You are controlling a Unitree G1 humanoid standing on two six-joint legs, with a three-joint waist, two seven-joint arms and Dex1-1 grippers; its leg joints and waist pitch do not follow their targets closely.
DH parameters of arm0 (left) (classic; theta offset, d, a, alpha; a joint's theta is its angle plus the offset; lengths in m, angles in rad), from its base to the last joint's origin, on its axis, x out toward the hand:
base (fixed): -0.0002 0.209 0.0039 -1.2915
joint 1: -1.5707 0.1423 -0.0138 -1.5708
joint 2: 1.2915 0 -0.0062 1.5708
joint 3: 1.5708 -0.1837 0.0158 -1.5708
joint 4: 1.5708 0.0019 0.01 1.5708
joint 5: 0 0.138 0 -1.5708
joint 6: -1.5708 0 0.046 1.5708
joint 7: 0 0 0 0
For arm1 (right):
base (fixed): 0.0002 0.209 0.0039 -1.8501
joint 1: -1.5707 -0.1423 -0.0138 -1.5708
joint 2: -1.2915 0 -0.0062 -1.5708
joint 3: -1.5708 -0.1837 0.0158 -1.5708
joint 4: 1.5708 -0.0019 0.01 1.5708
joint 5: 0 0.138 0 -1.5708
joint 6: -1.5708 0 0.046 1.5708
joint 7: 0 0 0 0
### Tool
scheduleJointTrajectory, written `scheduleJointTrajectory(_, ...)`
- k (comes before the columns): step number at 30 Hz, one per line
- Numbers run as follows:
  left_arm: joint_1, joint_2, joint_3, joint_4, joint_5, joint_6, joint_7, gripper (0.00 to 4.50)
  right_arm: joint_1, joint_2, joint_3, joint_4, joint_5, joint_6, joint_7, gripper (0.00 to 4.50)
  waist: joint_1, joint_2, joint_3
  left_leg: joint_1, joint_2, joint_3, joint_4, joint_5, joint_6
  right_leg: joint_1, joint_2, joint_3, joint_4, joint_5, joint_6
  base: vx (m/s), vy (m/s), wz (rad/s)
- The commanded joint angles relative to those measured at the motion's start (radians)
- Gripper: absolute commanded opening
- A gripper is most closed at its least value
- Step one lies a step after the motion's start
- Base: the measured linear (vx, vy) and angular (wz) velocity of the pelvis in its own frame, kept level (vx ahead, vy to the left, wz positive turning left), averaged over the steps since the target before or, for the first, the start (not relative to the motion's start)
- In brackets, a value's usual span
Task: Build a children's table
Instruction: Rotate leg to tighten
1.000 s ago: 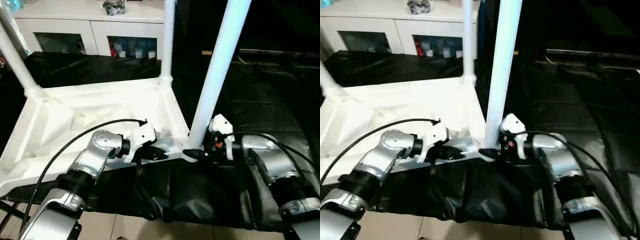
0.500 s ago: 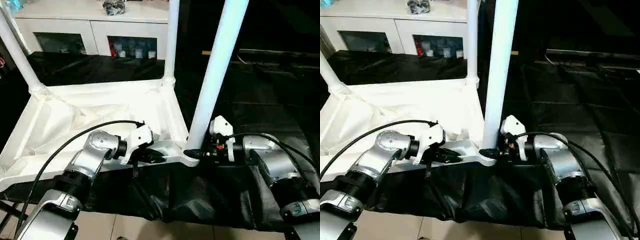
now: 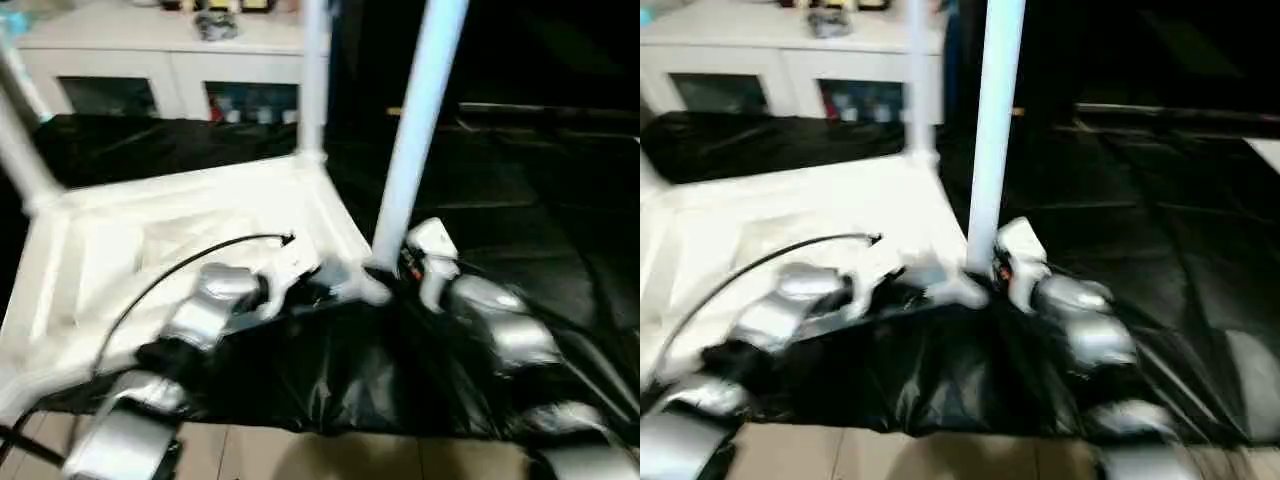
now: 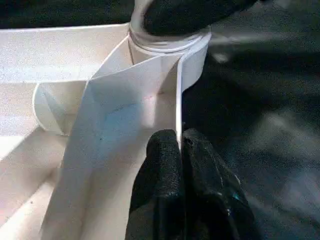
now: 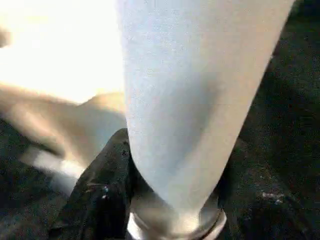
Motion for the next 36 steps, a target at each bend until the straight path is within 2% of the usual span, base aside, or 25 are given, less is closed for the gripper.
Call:
scheduleJointTrajectory(1,-0.049,-0.082,-0.010,-0.017,-0.019,-0.014,0.062,0.00,0.005,0.089,0.063,0.078,-0.018,0.061,-0.055,2.00,-0.007,-0.006,-0.046,0.021,0.024,-0.028,-0.091,-0.427,-0.050,0.011,-0.041,0.032,-0.103,-0.407,-0.160,0.000,0.000,0.00)
scheduleJointTrajectory(3,-0.056,-0.095,-0.018,-0.011,-0.014,-0.022,0.068,0.00,-0.023,0.117,0.063,0.105,-0.024,0.016,-0.086,2.00,-0.010,-0.009,-0.046,0.022,0.021,-0.025,-0.087,-0.427,-0.034,0.008,-0.043,0.036,-0.106,-0.400,-0.167,0.000,0.000,0.00)
scheduleJointTrajectory(6,-0.062,-0.097,-0.025,-0.005,-0.006,-0.031,0.064,0.00,-0.044,0.130,0.064,0.124,-0.029,-0.023,-0.090,2.00,-0.011,-0.006,-0.049,0.017,0.023,-0.023,-0.086,-0.391,-0.015,0.011,-0.042,0.038,-0.101,-0.341,-0.182,0.000,0.000,0.00)
scheduleJointTrajectory(7,-0.059,-0.084,-0.025,-0.007,-0.005,-0.040,0.047,0.00,-0.052,0.124,0.053,0.120,-0.010,-0.055,-0.032,2.55,-0.010,-0.008,-0.051,0.015,0.023,-0.020,-0.085,-0.375,-0.006,0.014,-0.043,0.039,-0.098,-0.310,-0.192,0.000,0.000,0.00)
scheduleJointTrajectory(12,-0.045,-0.056,-0.024,-0.017,-0.009,-0.072,-0.007,0.00,-0.053,0.087,0.028,0.103,0.026,-0.046,0.057,3.03,-0.005,-0.011,-0.054,0.009,0.023,-0.015,-0.081,-0.292,0.034,0.025,-0.042,0.040,-0.090,-0.227,-0.217,0.000,0.000,0.00)
scheduleJointTrajectory(15,-0.026,-0.023,-0.026,-0.038,-0.022,-0.087,-0.064,0.00,-0.027,0.009,0.056,0.067,0.030,-0.046,0.192,3.25,-0.001,-0.011,-0.057,0.007,0.024,-0.013,-0.076,-0.246,0.056,0.032,-0.042,0.038,-0.084,-0.169,-0.236,0.000,0.000,0.00)
scheduleJointTrajectory(17,-0.017,-0.012,-0.022,-0.048,-0.035,-0.094,-0.093,0.00,-0.020,-0.025,0.065,0.064,0.027,-0.051,0.248,3.48,0.002,-0.010,-0.063,0.003,0.025,-0.012,-0.071,-0.186,0.076,0.038,-0.042,0.037,-0.072,-0.075,-0.261,0.000,0.000,0.00)
scheduleJointTrajectory(19,-0.010,0.001,-0.020,-0.058,-0.044,-0.101,-0.124,0.00,-0.010,-0.063,0.076,0.056,0.019,-0.057,0.313,3.58,0.004,-0.009,-0.063,0.003,0.026,-0.011,-0.069,-0.157,0.086,0.037,-0.040,0.036,-0.067,-0.029,-0.275,0.000,0.000,0.00)
scheduleJointTrajectory(20,-0.005,0.007,-0.020,-0.063,-0.049,-0.109,-0.143,0.00,-0.007,-0.080,0.082,0.053,0.015,-0.056,0.341,3.64,0.011,-0.010,-0.065,0.005,0.026,-0.008,-0.064,-0.135,0.104,0.039,-0.039,0.036,-0.062,0.017,-0.292,0.000,0.000,0.00)
scheduleJointTrajectory(22,0.003,0.022,-0.020,-0.075,-0.057,-0.108,-0.178,0.00,-0.001,-0.117,0.092,0.045,0.004,-0.061,0.388,3.69,0.020,-0.009,-0.065,0.007,0.027,-0.006,-0.063,-0.126,0.110,0.038,-0.038,0.036,-0.061,0.025,-0.295,0.000,0.000,0.00)
scheduleJointTrajectory(25,0.014,0.045,-0.022,-0.090,-0.068,-0.113,-0.231,0.00,0.002,-0.163,0.106,0.039,-0.009,-0.079,0.440,4.06,0.029,-0.009,-0.063,0.008,0.030,-0.004,-0.064,-0.142,0.103,0.037,-0.037,0.035,-0.061,-0.002,-0.298,0.000,0.000,0.00)
scheduleJointTrajectory(26,0.020,0.059,-0.023,-0.097,-0.076,-0.119,-0.262,0.00,0.001,-0.188,0.112,0.038,-0.014,-0.096,0.470,4.06,0.032,-0.009,-0.062,0.009,0.031,-0.005,-0.066,-0.164,0.091,0.036,-0.039,0.035,-0.064,-0.038,-0.293,0.000,0.000,0.00)
scheduleJointTrajectory(27,0.021,0.063,-0.022,-0.100,-0.078,-0.116,-0.269,0.00,-0.001,-0.195,0.110,0.039,-0.012,-0.097,0.479,4.06,0.031,-0.009,-0.061,0.009,0.031,-0.004,-0.067,-0.170,0.087,0.035,-0.038,0.036,-0.065,-0.047,-0.290,0.000,0.000,0.00)
scheduleJointTrajectory(29,0.024,0.071,-0.021,-0.108,-0.083,-0.111,-0.287,0.00,-0.007,-0.202,0.102,0.042,-0.005,-0.094,0.495,3.71,0.032,-0.007,-0.059,0.011,0.032,-0.006,-0.069,-0.186,0.072,0.034,-0.037,0.037,-0.065,-0.067,-0.287,0.000,0.000,0.00)
scheduleJointTrajectory(31,0.028,0.080,-0.023,-0.119,-0.089,-0.107,-0.307,0.00,-0.011,-0.208,0.102,0.044,-0.002,-0.097,0.507,3.71,0.033,-0.008,-0.061,0.011,0.032,-0.006,-0.069,-0.184,0.067,0.035,-0.037,0.037,-0.065,-0.062,-0.286,0.000,0.000,0.00)
scheduleJointTrajectory(36,0.041,0.101,-0.027,-0.138,-0.096,-0.106,-0.354,0.00,-0.010,-0.221,0.118,0.043,-0.003,-0.101,0.531,3.25,0.035,-0.007,-0.066,0.009,0.031,-0.005,-0.064,-0.140,0.083,0.037,-0.036,0.037,-0.056,0.010,-0.297,0.000,0.000,0.00)
